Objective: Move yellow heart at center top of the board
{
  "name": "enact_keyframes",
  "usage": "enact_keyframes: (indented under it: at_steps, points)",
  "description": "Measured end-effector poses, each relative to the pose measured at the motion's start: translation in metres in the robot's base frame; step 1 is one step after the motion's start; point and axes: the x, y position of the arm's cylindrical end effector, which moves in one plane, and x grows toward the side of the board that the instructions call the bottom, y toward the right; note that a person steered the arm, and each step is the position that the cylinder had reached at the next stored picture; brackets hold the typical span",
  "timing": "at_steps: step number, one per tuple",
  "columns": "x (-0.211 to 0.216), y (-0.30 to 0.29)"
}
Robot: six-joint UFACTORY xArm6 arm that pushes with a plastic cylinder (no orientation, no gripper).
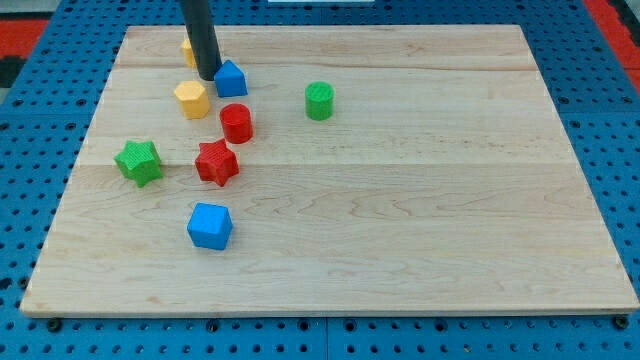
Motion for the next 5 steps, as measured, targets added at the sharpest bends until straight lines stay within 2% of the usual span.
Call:
enact_keyframes:
  at_steps: [1, 2, 4, 5]
  points:
    - [-0.012, -0.001]
    - [-0.036, -0.044]
    - [-0.052, -0.089]
    - [-0.051, -0.038]
